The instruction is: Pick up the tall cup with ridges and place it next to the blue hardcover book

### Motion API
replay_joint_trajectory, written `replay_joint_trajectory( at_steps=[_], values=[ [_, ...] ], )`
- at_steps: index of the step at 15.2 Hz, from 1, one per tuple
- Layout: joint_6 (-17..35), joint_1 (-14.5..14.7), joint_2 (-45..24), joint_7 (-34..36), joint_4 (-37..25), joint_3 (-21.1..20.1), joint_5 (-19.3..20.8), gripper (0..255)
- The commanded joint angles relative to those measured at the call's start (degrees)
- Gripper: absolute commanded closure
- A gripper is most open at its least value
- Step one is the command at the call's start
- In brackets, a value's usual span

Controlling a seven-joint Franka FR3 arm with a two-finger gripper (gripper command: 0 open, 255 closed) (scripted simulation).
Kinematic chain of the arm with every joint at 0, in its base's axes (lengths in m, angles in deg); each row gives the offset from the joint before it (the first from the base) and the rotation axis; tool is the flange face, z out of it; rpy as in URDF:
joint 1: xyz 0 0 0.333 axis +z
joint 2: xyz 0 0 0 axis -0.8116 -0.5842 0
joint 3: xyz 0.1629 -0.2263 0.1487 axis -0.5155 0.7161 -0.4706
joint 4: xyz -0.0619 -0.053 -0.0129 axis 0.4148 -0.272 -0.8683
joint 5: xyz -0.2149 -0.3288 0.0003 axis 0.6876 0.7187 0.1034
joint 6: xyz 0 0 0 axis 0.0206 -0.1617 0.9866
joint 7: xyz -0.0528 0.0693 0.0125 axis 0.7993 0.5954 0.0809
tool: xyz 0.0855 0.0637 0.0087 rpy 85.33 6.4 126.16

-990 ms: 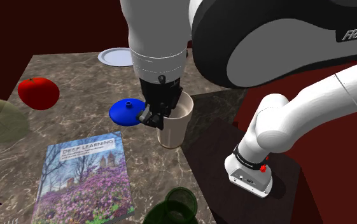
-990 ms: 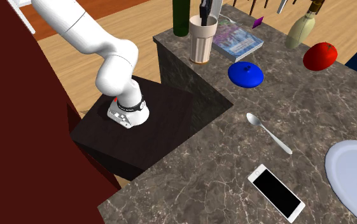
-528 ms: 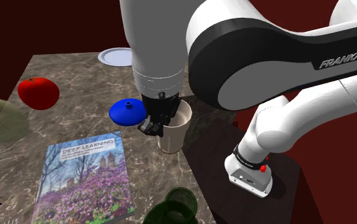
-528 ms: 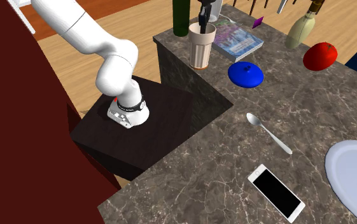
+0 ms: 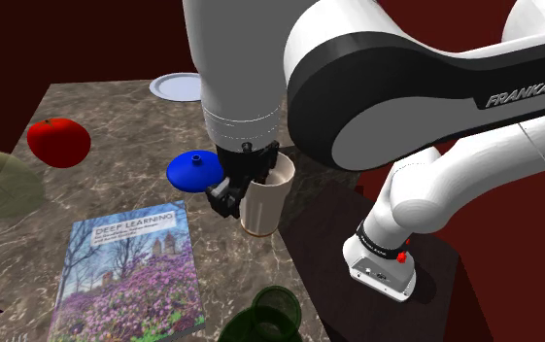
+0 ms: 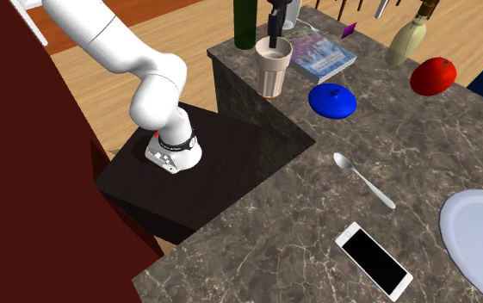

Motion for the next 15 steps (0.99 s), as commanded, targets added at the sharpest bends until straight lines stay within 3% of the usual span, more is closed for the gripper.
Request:
replay_joint_trajectory(
  at_steps=[1, 4, 8, 15],
  values=[
    [0.0, 0.0, 0.0, 0.0, -0.01, 0.0, 0.0, 0],
    [0.0, 0.0, 0.0, 0.0, -0.01, 0.0, 0.0, 0],
    [-7.02, -0.58, -0.9, 0.49, -7.93, 0.55, 0.91, 0],
    [-7.02, -0.58, -0.91, 0.49, -7.93, 0.55, 0.91, 0]
  ],
)
